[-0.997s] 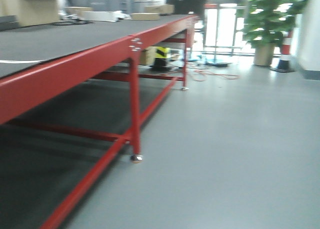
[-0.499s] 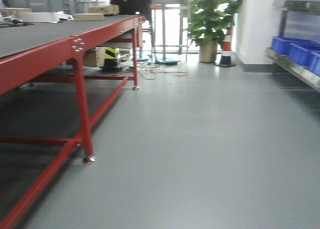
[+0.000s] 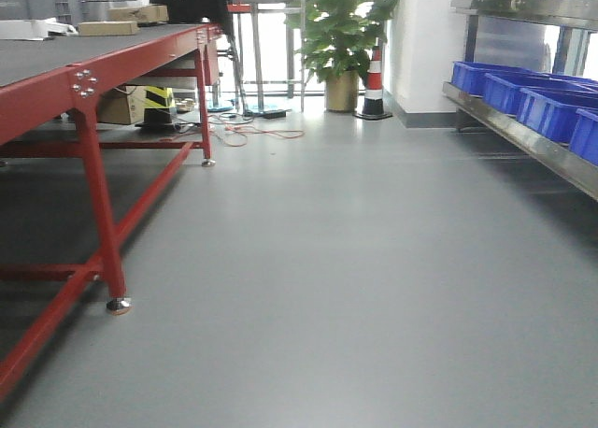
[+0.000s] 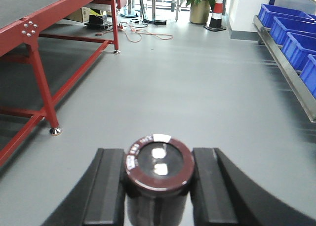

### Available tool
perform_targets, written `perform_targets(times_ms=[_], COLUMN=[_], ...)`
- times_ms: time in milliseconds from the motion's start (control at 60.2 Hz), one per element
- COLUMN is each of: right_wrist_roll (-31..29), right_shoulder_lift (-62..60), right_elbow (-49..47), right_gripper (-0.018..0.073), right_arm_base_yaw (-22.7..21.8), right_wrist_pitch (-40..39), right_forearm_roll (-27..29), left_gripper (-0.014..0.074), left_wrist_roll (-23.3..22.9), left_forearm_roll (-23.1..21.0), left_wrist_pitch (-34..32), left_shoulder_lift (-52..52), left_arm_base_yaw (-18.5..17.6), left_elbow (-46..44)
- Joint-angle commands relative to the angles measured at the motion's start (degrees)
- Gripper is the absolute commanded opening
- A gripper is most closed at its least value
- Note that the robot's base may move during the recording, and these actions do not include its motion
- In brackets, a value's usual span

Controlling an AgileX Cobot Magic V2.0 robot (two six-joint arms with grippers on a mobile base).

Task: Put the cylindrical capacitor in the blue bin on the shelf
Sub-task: 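Drive the base away from the table toward the bin shelf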

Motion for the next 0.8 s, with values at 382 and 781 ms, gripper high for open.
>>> perform_targets(times_ms=[382,781], right_wrist_roll=[-0.19,-0.19], right_shoulder_lift=[-0.02,-0.02], right_elbow=[-0.39,-0.39], right_gripper=[-0.0162,-0.0162], right_arm_base_yaw=[-0.02,-0.02], right_wrist_pitch=[-1.20,-1.20], right_forearm_roll=[-0.03,-0.03], left_gripper=[-0.0111,-0.0111], left_wrist_roll=[0.23,0.23], left_forearm_roll=[-0.05,-0.05], left_wrist_pitch=[-0.85,-0.85], left_shoulder_lift=[-0.93,-0.93], left_arm_base_yaw=[-0.37,-0.37], left_elbow=[-0.28,-0.28])
